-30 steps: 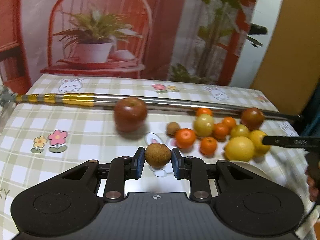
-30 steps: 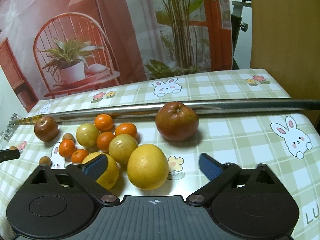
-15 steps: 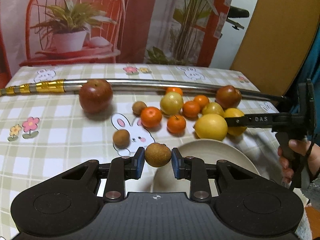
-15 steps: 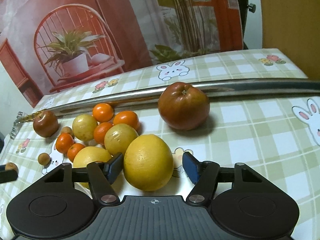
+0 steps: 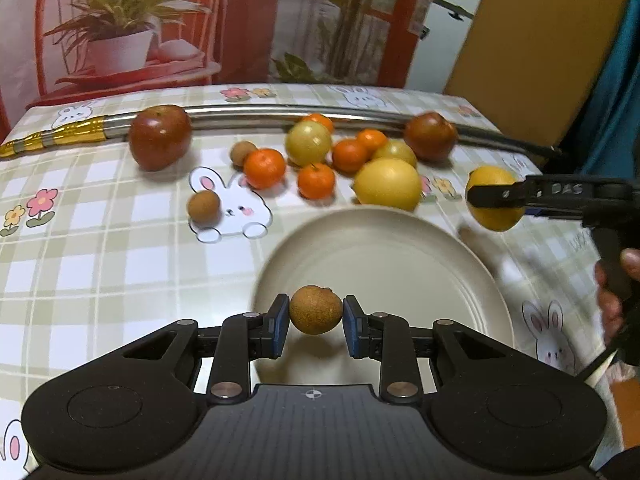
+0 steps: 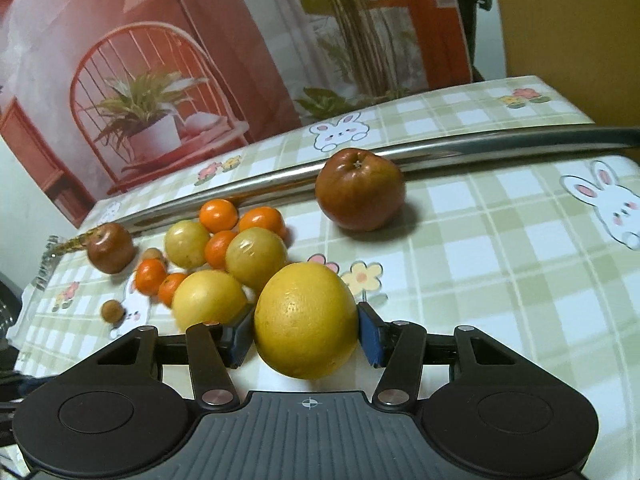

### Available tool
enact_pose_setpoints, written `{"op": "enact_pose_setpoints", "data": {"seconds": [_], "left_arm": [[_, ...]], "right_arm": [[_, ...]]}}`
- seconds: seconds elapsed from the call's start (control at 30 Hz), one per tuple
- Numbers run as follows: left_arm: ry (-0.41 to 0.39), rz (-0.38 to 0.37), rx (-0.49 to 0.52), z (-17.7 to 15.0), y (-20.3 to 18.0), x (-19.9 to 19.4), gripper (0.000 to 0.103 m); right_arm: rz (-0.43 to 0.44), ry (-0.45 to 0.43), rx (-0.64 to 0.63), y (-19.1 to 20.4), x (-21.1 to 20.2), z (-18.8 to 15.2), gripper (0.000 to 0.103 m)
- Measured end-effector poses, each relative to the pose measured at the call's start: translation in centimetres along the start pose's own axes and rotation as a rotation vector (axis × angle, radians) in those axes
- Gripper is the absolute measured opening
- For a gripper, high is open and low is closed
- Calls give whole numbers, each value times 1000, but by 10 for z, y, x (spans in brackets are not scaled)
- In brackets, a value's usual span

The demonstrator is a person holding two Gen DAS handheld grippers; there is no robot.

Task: Organize fruits
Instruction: 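Grasp the large yellow grapefruit with the right gripper while the left gripper lifts the kiwi, then carry the kiwi and grapefruit over the white plate and open both grippers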

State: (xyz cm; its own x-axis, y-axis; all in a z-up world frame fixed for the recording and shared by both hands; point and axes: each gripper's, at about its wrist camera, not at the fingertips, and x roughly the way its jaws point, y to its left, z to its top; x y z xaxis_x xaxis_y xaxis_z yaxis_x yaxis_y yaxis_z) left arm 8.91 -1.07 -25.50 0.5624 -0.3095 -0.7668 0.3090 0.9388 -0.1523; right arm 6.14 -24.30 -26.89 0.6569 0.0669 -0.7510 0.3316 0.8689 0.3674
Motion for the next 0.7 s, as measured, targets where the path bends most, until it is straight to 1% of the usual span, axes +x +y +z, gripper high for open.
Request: {"op": "enact_pose_setpoints", "data": {"seconds": [0.13,0.23,0.33,0.4,0.7], "left_arm": [[15,19,26,-5,-4,2,30],[24,38,35,-9,-3,3,30],[35,55,25,-12,3,4,31],[26,48,20,-13,4,3,31],[11,57,45,-17,0,1,31]], "right_arm": [[16,-14,-27,11,-25,-14,50],[35,-4,-50,23,-33,-24,50],[57,13,-67,33,-35,-33,50],[65,26,-80,41,-34,-36,50],[85,66,-104,58,-28,-48,50]]}}
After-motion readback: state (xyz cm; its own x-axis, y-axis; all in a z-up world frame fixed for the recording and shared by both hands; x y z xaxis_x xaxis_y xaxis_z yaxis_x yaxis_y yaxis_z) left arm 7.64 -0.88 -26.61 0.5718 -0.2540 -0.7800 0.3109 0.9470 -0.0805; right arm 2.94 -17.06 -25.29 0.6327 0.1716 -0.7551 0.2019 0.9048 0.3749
